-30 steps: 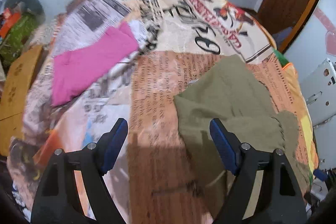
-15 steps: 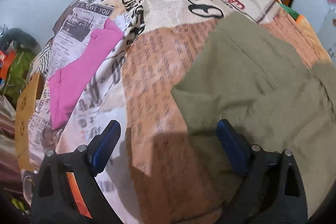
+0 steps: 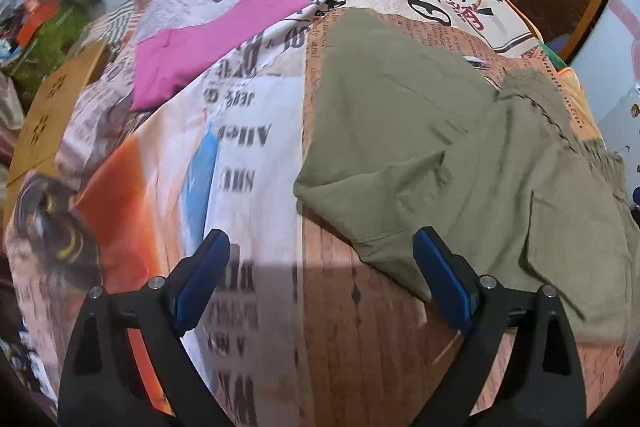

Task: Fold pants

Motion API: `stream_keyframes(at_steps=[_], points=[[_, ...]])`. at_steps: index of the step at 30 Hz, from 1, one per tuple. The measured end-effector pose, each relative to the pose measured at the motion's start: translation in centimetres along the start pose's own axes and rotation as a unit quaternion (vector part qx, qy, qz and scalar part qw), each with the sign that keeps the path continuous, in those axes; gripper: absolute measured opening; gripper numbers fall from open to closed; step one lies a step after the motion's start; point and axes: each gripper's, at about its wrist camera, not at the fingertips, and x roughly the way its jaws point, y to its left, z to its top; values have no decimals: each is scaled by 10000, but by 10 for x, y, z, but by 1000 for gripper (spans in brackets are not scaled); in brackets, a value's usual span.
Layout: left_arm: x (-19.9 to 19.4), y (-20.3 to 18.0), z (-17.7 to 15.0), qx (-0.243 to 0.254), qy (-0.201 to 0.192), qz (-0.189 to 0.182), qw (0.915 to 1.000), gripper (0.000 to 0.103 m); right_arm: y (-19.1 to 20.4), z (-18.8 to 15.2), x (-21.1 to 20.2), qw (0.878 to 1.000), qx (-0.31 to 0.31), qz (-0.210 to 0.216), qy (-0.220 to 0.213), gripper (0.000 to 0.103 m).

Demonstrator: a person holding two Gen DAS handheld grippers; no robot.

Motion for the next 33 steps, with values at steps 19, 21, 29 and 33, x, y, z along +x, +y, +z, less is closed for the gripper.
stream_keyframes(at_steps=[19, 21, 29, 33], points=[[-34, -14, -35, -648, 157, -203, 9976, 94, 42, -45, -6, 9985, -416, 361, 36, 59], [-36, -8, -35, -614, 73, 15, 9981, 94, 38, -49, -5, 9986, -354, 382, 87, 56], [-36, 10, -48, -852, 34, -105, 9963, 97, 24, -51, 2, 9997, -160, 195, 44, 55], [-40, 12, -61, -839, 11, 104, 9964, 97, 18, -45, 10, 9998, -154, -84, 87, 55]])
